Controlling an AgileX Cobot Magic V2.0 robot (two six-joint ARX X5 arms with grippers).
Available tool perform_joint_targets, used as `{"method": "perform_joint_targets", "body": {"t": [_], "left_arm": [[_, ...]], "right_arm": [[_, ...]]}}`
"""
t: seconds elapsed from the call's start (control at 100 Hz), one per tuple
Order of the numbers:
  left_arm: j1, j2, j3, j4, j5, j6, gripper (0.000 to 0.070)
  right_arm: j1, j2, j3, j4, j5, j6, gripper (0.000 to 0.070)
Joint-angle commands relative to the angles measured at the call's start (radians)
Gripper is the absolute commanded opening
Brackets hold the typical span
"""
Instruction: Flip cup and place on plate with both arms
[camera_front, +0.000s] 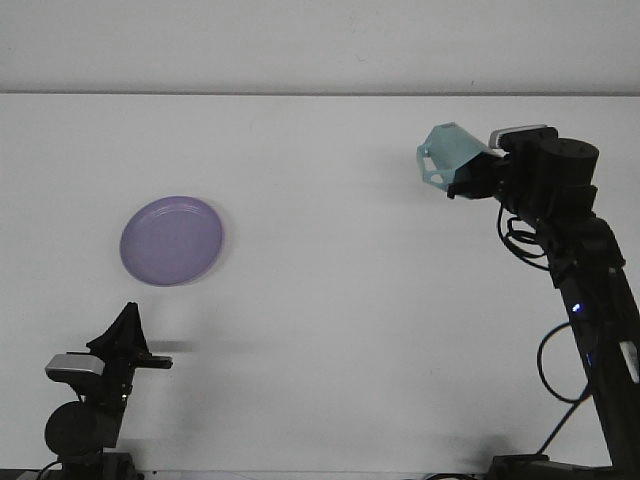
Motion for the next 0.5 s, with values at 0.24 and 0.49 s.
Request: {"method": "perform_joint_targets", "body": {"t": [0.24,0.49], "left_arm": [[0.001,-0.001,-0.008,0.01,-0.003,-0.002,0.0012],[0.001,-0.001,-0.008,0.01,-0.003,-0.002,0.0012]], "right_arm": [[0.267,-0.044,0.02,-0.471,0.002,-0.043,0.0],[0.526,0.035,0.02,-0.634,0.121,-0.065,0.0]]}}
